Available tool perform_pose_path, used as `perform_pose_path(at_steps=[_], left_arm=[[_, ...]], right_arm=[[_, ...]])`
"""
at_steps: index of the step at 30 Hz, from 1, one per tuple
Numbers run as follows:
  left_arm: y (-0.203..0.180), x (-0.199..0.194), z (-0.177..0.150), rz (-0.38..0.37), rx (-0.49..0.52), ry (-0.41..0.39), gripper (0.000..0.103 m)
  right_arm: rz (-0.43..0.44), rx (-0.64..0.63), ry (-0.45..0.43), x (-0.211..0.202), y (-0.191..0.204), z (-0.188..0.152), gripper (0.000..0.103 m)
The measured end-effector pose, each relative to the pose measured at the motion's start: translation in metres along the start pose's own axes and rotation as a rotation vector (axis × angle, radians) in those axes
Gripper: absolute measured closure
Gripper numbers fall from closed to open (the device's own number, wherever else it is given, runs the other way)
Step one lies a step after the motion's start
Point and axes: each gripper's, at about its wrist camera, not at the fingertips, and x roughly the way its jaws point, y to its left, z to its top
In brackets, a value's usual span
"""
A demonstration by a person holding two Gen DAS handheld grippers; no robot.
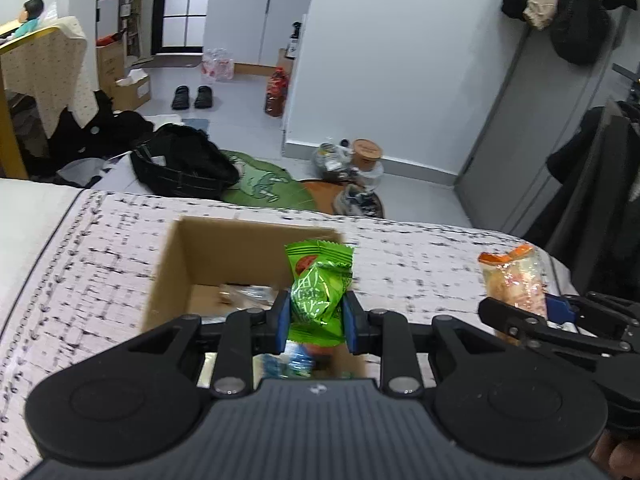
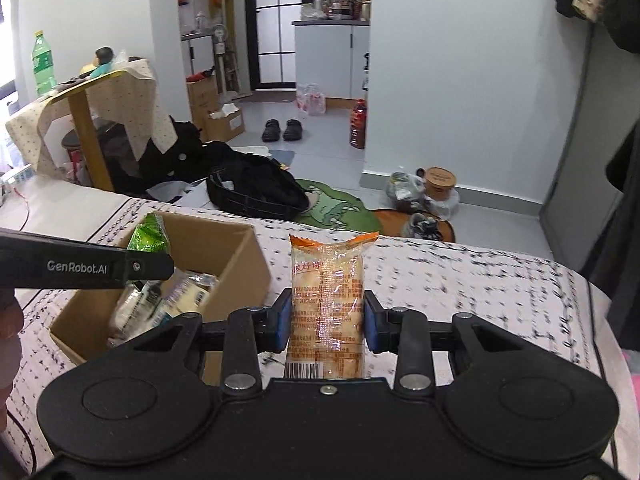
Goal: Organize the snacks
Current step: 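Lower green candy into box with left gripper while right gripper drops bread pack in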
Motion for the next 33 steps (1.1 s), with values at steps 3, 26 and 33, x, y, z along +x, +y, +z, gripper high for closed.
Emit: perform_pose_path(at_steps=[3,26,33], left_arm=[[0.013,0.004,0.006,0.023,0.001,0.008,0.077],[0.059,0.014,0.018,0.151,-0.072,0.0,0.054],[0.063,0.001,0.014,0.163,-0.096,0.001,0.048]], right_arm=[[0.019,-0.009,0.004,0.007,0.008,0.007,0.069],[0.112,-0.04,0.019,0.026,0.042,0.025,0.069],[0.174,-0.002,0.014,0.03,0.05,0.036,0.068]])
